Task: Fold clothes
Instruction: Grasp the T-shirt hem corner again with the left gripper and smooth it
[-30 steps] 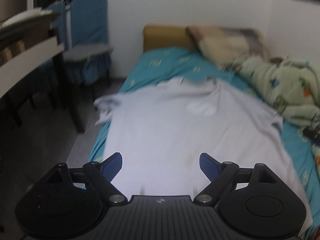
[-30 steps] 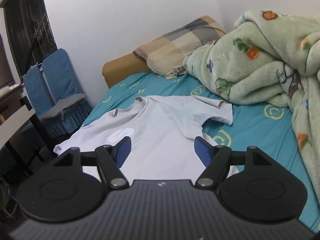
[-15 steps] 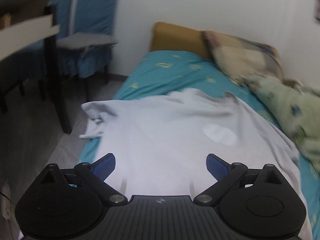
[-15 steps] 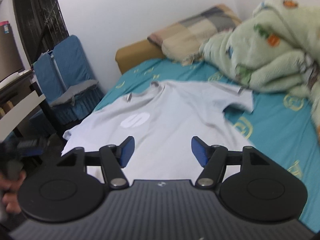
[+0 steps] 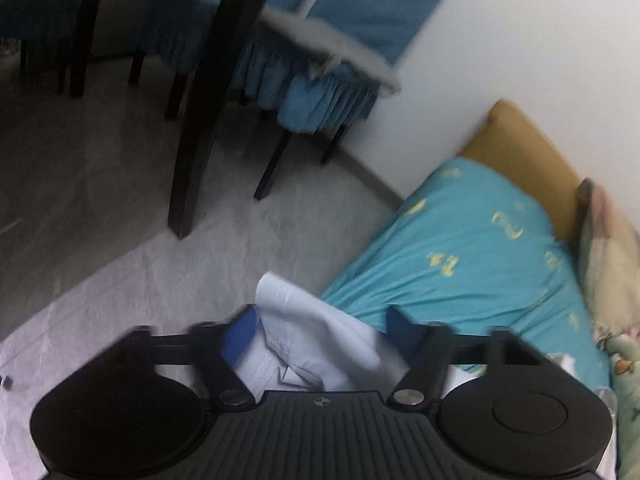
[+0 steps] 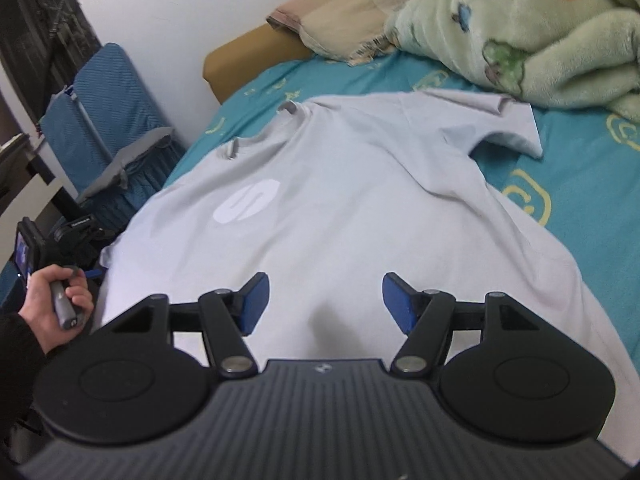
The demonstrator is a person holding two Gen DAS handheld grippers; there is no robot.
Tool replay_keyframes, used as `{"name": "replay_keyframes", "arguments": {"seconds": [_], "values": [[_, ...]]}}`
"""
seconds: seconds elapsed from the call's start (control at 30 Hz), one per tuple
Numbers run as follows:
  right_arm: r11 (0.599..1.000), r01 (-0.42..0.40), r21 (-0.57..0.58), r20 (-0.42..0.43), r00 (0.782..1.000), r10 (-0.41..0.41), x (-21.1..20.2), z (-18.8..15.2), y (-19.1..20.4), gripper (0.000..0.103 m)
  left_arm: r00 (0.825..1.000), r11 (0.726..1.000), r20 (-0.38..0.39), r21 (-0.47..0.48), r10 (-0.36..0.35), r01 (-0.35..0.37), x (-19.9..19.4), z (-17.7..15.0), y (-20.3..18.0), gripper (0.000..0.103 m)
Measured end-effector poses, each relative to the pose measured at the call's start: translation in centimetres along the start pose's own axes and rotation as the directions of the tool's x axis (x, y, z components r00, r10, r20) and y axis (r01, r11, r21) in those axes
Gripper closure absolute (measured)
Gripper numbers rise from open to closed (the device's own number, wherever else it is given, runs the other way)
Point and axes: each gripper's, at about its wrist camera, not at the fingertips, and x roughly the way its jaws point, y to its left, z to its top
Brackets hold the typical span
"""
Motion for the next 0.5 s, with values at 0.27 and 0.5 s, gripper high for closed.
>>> {"name": "replay_keyframes", "arguments": {"seconds": [0.27,0.5], "values": [[1.000,-0.008,-0.001,0.015,1.000,0.008,-0.4,0.2,0.0,0.037,0.982,0.965,0.131,0.241,-0.139,0.104,-8.0,-2.1,-3.3,0.095],[1.000,-0.017,-0.002,0.066,0.998,0.017,-2.6,0.5,-0.1,0.037,0.945,0.753,0.025,0.611,-0.327,0.244,-19.8,-11.9,-6.3,0.095]]}}
